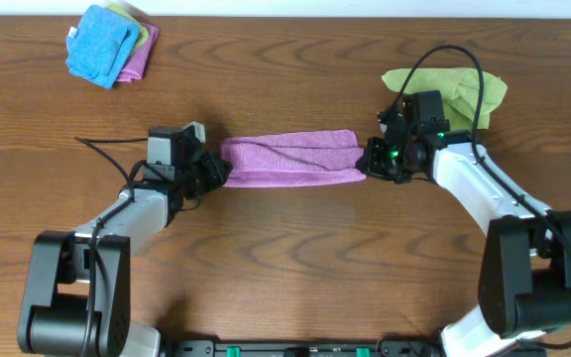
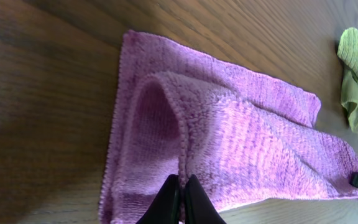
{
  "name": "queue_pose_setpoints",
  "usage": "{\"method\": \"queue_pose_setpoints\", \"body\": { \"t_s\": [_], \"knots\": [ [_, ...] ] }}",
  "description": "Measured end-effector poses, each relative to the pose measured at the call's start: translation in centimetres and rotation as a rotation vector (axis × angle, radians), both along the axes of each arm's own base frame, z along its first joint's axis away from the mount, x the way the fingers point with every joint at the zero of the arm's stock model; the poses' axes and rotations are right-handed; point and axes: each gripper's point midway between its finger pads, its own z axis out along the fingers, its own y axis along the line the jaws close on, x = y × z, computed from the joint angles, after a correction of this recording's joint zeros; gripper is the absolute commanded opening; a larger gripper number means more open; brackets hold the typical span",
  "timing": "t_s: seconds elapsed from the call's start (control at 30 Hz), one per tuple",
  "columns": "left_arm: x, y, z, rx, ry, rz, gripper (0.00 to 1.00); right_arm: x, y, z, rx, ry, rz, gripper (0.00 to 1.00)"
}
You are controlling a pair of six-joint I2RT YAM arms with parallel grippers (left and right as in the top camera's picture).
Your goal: Fold the cloth
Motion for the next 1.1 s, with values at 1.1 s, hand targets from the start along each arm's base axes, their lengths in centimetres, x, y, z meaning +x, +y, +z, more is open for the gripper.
{"method": "queue_pose_setpoints", "body": {
  "t_s": [1.1],
  "knots": [
    [6.2,-0.1,4.1,-0.032,-0.212,0.026,0.05,6.2,2.3,4.7,0.152,-0.306,0.004,0.01]
  ]
}}
